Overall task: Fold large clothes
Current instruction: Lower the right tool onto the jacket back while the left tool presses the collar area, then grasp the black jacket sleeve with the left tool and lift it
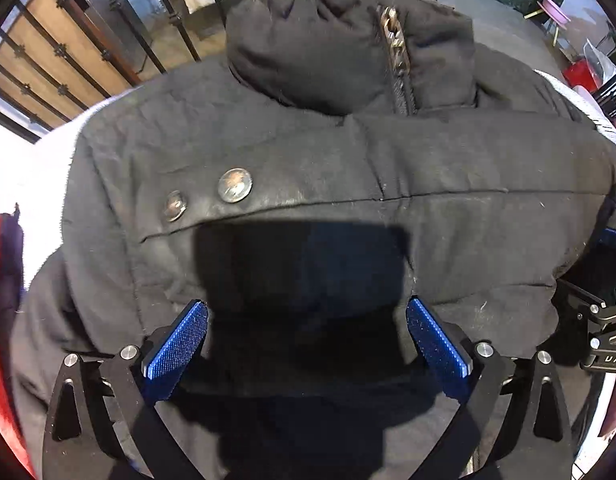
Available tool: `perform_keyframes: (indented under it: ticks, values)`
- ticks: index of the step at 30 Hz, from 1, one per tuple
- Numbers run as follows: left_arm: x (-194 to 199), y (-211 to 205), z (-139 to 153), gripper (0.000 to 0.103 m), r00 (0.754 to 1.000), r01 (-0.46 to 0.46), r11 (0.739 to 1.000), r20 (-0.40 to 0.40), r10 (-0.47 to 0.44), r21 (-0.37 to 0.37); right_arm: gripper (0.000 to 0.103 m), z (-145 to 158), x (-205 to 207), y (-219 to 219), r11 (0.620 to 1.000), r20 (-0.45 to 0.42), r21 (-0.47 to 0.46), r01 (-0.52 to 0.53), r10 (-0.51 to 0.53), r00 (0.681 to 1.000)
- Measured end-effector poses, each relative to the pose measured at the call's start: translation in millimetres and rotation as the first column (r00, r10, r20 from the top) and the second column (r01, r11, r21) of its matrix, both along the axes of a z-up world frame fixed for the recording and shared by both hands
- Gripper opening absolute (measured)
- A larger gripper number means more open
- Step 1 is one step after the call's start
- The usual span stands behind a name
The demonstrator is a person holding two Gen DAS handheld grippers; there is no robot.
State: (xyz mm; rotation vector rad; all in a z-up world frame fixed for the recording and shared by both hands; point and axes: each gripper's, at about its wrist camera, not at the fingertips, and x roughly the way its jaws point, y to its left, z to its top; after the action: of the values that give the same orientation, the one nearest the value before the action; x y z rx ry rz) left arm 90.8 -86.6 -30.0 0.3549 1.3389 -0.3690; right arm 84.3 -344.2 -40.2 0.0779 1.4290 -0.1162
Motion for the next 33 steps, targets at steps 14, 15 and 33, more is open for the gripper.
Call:
perform_keyframes:
  ticks: [14, 15, 33]
  values:
    - [9, -15, -18, 0.099, 1.0, 0.005, 0.999, -0.017, -0.004, 0.037, 0.099, -19, 4, 13, 0.995, 0.05, -0.099, 0.016, -0.011, 0.999]
    - [6, -15, -16, 0.099, 1.0, 0.007, 0.999, -0.015, -0.007, 0.036, 0.099, -18, 2, 14, 0.995, 0.067, -0.102, 0.014, -0.007, 0.998]
    - [-174, 170, 110, 0.097, 0.953, -0.184, 0.98, 0.231, 0.197, -0.076, 0.098, 59, -110, 73, 0.994, 0.146, 0.112, 0.013, -0.029, 0.989]
